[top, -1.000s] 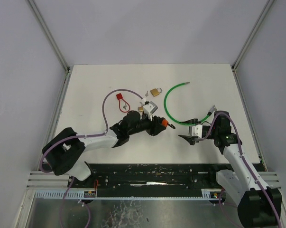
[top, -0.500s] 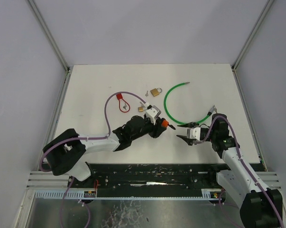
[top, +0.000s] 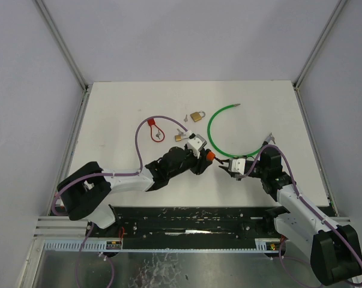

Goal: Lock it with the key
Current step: Pick up the lock from the center of the board.

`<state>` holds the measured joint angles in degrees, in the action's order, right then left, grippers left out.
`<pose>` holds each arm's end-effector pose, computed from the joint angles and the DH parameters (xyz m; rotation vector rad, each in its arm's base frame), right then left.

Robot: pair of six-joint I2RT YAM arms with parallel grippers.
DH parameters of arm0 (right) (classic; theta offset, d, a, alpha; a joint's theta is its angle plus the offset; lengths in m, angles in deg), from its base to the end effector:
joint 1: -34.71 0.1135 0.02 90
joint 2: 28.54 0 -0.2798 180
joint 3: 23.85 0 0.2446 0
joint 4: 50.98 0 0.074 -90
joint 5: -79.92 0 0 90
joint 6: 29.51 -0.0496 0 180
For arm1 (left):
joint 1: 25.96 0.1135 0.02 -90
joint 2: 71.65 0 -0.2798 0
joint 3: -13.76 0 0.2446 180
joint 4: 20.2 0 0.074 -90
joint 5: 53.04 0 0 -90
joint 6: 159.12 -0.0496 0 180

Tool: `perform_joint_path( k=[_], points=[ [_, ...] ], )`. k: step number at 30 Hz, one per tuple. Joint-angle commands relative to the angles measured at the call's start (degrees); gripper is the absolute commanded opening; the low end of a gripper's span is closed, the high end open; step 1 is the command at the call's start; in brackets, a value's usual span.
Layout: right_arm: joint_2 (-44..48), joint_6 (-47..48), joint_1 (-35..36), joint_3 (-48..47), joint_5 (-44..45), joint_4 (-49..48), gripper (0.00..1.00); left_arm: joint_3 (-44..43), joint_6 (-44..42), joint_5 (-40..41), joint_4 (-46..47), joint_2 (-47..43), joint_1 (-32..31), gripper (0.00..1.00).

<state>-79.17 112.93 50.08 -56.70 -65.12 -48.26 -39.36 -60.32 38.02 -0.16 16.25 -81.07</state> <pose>0.1545 0.0846 0.2192 -1.4491 1.0614 0.4620 0.1896 -0.2703 0.2221 0.7336 1.7496 -0.7592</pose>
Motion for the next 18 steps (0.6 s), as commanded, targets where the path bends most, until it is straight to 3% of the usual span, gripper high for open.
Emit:
perform_joint_path(
  k=[1, 6, 9, 10, 14, 18],
  points=[
    [-0.31, -1.82, 1.20, -0.05, 1.24, -5.17, 0.27, -2.92, -1.72, 1.33, 5.23, 0.27, -0.53, 0.00],
    [-0.27, -3.02, 1.49, -0.33, 1.02, -5.73, 0.18, -3.12, -1.96, 0.83, 4.96, 0.35, -0.62, 0.00],
    [-0.22, -7.27, 1.50, -0.80, 1.22, -7.75, 0.01, -3.33, -2.44, -0.81, 4.53, 0.52, -0.62, 0.00],
    [-0.20, -9.70, 1.50, -1.18, 1.56, -8.82, 0.00, -3.29, -2.51, -1.20, 4.60, 0.43, -0.61, 0.00],
    [-0.43, -18.88, 0.38, -3.06, 0.73, -10.56, 0.00, -2.82, -3.43, -1.68, 5.49, -0.36, -0.45, 0.20],
    [-0.79, -24.51, -1.08, -4.88, -0.05, -10.79, 0.00, -3.05, -3.08, -1.91, 5.84, -0.59, 0.57, 0.32]
  ],
)
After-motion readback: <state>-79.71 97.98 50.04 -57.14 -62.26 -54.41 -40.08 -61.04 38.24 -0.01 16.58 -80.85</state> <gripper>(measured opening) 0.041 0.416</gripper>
